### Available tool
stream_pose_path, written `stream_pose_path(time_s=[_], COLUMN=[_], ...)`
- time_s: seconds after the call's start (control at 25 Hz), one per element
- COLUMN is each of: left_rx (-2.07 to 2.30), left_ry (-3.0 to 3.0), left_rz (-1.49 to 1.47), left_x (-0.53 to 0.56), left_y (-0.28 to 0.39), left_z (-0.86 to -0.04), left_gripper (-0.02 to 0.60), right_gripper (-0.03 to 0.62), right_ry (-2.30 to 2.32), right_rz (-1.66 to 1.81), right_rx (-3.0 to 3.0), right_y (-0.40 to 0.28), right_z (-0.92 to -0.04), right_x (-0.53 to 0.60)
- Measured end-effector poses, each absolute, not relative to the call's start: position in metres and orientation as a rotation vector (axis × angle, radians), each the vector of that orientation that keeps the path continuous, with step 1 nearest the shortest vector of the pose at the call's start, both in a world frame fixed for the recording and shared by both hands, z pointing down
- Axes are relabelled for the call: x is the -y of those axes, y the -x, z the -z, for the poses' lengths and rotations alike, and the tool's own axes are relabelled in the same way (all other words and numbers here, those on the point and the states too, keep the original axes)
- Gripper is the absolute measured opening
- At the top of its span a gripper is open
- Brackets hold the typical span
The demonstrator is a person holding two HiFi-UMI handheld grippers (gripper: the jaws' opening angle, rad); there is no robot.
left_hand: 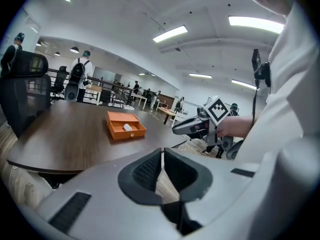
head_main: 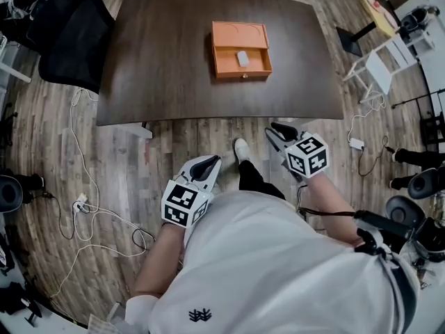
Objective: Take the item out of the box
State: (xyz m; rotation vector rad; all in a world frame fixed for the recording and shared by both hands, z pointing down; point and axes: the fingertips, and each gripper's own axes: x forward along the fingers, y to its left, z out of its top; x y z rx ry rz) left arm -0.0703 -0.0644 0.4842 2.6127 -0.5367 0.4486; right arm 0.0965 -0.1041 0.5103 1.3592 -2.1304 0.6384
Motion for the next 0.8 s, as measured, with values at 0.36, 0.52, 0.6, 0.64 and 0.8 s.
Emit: stream_pose_path(time_s=[0.36, 0.52, 0.6, 0.64, 0.8], left_rx=[0.783, 0.871, 0.894, 0.904, 0.942], left_ry=[-2.531, -2.499, -2.493, -2.49, -2.471], left_rz=[-0.454, -0.436, -0.447, -0.455, -0.474], left_x=[0.139, 0.177, 0.191, 0.196, 0.216], left_y=[0.08, 0.062, 0.048, 0.041, 0.014], left_z=[-0.482, -0.468, -0.463, -0.461, -0.455], left_gripper=[0.012, 0.012, 0.012, 0.012, 0.012], right_gripper=[0.114, 0.137, 0.147, 0.149, 0.157], right_ry=[-1.311, -1.265, -1.251, -1.245, -1.218], right_rz=[-0.681, -0.701, -0.719, -0.733, -0.778], right_rx=[2.132, 2.139, 2.14, 2.142, 2.154], right_y=[-0.135, -0.157, -0.169, -0.175, -0.192], right_z=[-0.543, -0.555, -0.562, -0.565, -0.581], right_x=[0.226, 0.282, 0.305, 0.314, 0.352])
